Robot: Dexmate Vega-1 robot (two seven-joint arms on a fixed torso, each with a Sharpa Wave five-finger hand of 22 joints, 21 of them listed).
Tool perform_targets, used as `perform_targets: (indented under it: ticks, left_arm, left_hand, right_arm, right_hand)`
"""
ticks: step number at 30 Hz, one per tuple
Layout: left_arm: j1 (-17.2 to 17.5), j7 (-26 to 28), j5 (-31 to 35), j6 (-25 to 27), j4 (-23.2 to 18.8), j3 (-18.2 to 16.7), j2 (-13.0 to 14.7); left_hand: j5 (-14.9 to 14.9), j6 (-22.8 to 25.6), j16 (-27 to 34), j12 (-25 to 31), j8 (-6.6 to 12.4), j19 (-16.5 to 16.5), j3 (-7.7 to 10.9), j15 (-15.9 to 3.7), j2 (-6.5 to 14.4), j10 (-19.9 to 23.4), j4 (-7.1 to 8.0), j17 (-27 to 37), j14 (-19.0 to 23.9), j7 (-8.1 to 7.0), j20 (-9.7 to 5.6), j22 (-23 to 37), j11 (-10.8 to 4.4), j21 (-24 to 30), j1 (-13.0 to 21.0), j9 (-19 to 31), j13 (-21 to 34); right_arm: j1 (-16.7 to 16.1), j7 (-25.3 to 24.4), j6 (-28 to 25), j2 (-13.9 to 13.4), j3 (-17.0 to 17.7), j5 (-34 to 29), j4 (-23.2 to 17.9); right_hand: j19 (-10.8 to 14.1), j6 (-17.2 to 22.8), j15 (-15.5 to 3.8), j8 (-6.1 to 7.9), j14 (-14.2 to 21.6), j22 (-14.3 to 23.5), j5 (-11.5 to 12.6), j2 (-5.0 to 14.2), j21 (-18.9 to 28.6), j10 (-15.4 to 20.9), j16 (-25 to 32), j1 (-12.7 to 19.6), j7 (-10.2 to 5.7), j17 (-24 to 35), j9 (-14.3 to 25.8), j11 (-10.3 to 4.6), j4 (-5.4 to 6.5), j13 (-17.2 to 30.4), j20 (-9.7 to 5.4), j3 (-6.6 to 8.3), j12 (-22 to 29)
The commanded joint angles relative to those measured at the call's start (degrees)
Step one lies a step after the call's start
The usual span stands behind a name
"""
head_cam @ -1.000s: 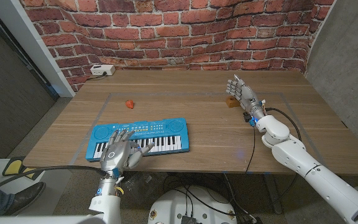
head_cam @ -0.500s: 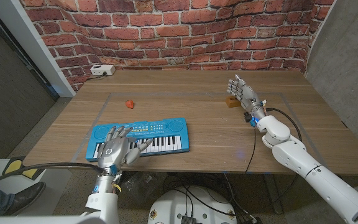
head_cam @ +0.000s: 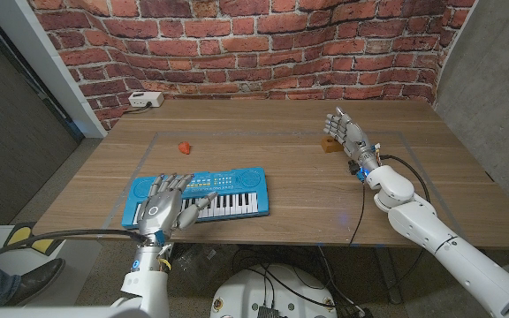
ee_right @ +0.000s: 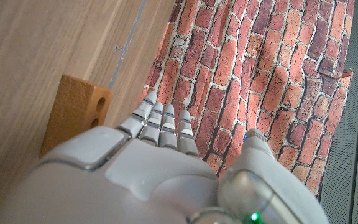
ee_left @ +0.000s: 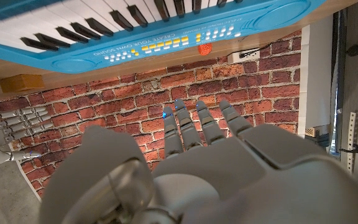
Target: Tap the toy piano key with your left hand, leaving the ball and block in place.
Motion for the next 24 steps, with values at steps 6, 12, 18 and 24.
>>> perform_targets:
  ticks: [6,12,18,24]
  left_arm:
    - [0.2,1.2,-2.3,-6.0,1.4,-2.6,-1.5]
    - [-0.4,0.7,-5.4,-10.7,2.5,-4.6,-1.6]
    - [-1.5,-0.1,-6.8,-13.9,3.6,-6.2,-1.6]
    - [-3.4,-0.7,-11.5,-21.0,5.8,-8.6,-2.2]
  left_hand:
    - [0.1,-0.2,-0.1,-0.1,0.92,0.9,-0.44,-0.47,0.1,0.0,0.08,0.3,0.6,0.77,0.12,0.0,0.16,0.2,0.6,0.1,0.1]
    - [0.1,0.5,-0.2,-0.1,1.31,0.8,-0.50,-0.46,0.1,-0.2,0.14,0.3,0.5,0.99,0.22,0.0,0.55,0.2,0.7,0.1,0.1]
    - [0.1,4.0,-0.3,-0.1,2.67,0.8,-0.74,-0.28,0.2,-0.4,0.37,0.3,0.4,0.87,0.34,0.1,0.49,0.1,0.5,0.1,0.1]
    - [0.0,5.8,-0.3,0.0,3.14,1.2,-0.89,-0.29,0.3,0.0,0.52,0.3,0.4,1.53,0.46,0.1,0.52,0.2,0.5,0.0,0.1]
  right_arm:
    - [0.6,0.7,0.7,0.2,-0.2,0.0,0.8]
    - [0.2,0.3,0.5,0.0,0.0,0.0,0.2]
    - [0.1,0.1,0.5,0.2,0.0,0.0,-0.1]
    - [0.7,0.7,1.4,0.7,-0.3,-0.2,0.9]
  right_hand:
    - [0.5,0.6,0.06,0.09,0.3,0.1,0.2,0.06,-0.2,0.5,0.2,-0.4,0.23,0.2,0.0,-0.02,-0.46,0.2,0.18,0.03,0.2]
    - [0.6,0.6,0.00,0.09,0.3,0.1,0.2,0.09,-0.2,0.5,0.2,-0.4,0.28,0.2,0.0,-0.03,-0.48,0.2,0.20,0.05,0.2]
    - [0.6,0.6,0.06,0.07,0.4,0.1,0.2,0.10,-0.3,0.5,0.2,-0.4,0.28,0.2,0.0,-0.03,-0.50,0.2,0.21,0.05,0.2]
    - [0.6,0.6,0.04,0.08,0.3,0.1,0.2,0.10,-0.3,0.5,0.2,-0.4,0.27,0.2,0.0,-0.03,-0.52,0.2,0.22,0.04,0.2]
